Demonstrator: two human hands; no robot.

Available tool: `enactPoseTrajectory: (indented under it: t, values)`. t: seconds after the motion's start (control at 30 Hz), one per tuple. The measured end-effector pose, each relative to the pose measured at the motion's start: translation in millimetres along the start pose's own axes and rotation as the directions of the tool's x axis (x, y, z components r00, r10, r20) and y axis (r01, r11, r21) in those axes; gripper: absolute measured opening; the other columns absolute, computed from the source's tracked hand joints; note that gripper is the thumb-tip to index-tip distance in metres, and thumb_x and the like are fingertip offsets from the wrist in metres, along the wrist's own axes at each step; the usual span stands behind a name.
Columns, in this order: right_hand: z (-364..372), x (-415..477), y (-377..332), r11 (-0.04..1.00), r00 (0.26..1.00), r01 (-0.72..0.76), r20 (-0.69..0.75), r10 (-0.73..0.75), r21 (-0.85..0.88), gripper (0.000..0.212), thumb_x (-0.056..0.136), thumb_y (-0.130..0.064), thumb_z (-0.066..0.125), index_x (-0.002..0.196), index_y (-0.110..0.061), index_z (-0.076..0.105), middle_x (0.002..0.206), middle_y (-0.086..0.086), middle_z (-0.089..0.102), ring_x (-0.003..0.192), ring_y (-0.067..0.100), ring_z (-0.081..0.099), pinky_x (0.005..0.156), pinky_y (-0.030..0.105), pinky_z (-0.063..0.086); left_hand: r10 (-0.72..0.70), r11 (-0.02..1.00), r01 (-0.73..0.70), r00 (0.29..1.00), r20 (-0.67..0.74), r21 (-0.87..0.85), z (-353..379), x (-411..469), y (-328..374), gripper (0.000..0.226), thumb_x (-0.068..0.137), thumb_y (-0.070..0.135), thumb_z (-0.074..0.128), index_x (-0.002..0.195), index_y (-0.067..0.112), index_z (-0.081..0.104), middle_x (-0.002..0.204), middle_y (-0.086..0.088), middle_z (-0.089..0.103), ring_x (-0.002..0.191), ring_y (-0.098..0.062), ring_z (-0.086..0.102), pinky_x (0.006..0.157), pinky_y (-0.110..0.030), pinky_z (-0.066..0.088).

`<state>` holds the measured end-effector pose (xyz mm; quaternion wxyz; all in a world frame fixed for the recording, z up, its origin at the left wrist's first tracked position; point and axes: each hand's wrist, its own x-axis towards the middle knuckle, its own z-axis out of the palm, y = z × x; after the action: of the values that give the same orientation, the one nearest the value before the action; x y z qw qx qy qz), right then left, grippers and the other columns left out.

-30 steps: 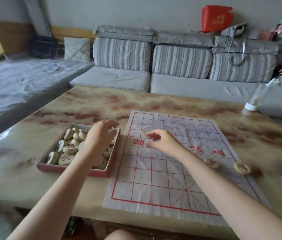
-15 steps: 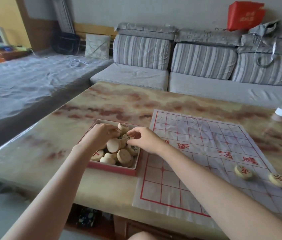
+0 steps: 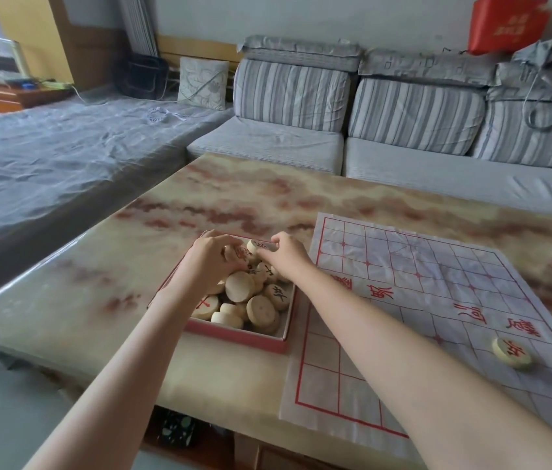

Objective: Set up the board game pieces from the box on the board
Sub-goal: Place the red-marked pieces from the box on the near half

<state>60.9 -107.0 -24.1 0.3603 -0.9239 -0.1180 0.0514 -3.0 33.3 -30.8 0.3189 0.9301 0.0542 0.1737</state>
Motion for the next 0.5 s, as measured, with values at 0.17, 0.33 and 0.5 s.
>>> enactPoseTrajectory:
  t: [0.17, 0.33, 0.5]
  values:
    - [23, 20, -3, 0.993, 0.994, -0.043, -0.108, 0.03, -0.114, 0.052, 0.085, -0.046, 0.058, 0.119, -0.008, 0.054, 0.124, 0.011, 0.058, 0.117, 0.029, 0.051, 0.093, 0.036, 0.043, 0.045, 0.999, -0.046, 0.999, 0.024, 0.012, 4, 2, -7, 0.051, 0.071, 0.022, 0.077, 0.119, 0.011, 0.062, 0.118, -0.006, 0.06, 0.113, -0.023, 0.051, 0.092, -0.022, 0.036]
    - [29, 27, 1, 0.99, 0.988, -0.084, -0.139, 0.068, -0.111, 0.052, 0.083, -0.046, 0.06, 0.119, -0.009, 0.054, 0.128, 0.011, 0.054, 0.12, 0.03, 0.048, 0.099, 0.04, 0.039, 0.029, 1.0, -0.029, 1.0, 0.011, 0.012, 4, 6, -11, 0.053, 0.065, 0.022, 0.08, 0.115, 0.015, 0.064, 0.112, -0.006, 0.065, 0.107, -0.022, 0.057, 0.084, -0.02, 0.037]
    - [7, 18, 11, 0.999, 0.994, -0.038, -0.098, 0.04, 0.023, 0.054, 0.082, -0.035, 0.066, 0.126, -0.008, 0.05, 0.132, 0.012, 0.041, 0.122, 0.027, 0.045, 0.102, 0.033, 0.038, 0.002, 0.997, -0.006, 0.998, -0.061, -0.078, 6, 2, -6, 0.056, 0.064, 0.027, 0.082, 0.115, 0.016, 0.063, 0.105, -0.003, 0.064, 0.092, -0.017, 0.059, 0.08, -0.02, 0.039]
